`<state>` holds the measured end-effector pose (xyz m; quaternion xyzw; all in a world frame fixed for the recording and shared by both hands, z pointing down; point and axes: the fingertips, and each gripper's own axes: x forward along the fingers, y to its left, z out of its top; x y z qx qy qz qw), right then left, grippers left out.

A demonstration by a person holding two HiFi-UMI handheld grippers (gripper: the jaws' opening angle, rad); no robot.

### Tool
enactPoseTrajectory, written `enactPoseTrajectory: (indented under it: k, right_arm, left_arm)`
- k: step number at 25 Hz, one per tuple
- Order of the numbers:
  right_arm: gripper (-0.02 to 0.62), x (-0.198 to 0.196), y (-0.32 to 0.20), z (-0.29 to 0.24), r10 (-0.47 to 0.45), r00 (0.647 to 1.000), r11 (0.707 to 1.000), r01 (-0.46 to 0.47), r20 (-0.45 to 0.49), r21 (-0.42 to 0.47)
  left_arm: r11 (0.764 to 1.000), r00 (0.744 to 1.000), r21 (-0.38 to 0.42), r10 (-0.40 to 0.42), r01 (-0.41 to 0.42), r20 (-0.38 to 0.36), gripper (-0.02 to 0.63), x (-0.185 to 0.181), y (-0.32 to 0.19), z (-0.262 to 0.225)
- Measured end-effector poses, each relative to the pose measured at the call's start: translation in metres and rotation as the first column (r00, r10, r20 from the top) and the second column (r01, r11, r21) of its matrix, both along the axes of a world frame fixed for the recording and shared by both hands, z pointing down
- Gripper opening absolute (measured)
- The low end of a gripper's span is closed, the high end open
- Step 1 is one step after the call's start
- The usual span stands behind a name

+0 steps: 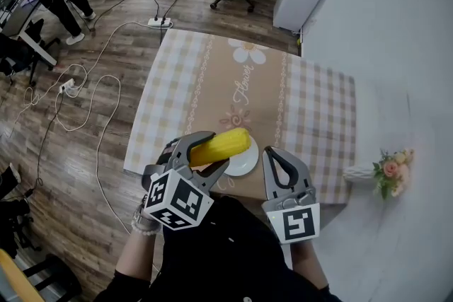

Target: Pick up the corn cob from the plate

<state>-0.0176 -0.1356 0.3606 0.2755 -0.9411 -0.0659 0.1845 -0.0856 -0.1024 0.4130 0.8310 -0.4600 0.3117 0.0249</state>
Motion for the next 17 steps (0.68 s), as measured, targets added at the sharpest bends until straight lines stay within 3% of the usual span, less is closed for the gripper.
enactPoseTrajectory:
  k: [17]
  right_arm:
    - [0.041, 0.0025, 0.0022, 0.0039, -0.009, 1.0, 1.0, 0.009, -0.017, -0.005]
  left_arm:
    - [1.0, 1.0, 0.005, -0.005, 0.006, -0.01, 0.253, 0.0006, 0.0005, -0.001]
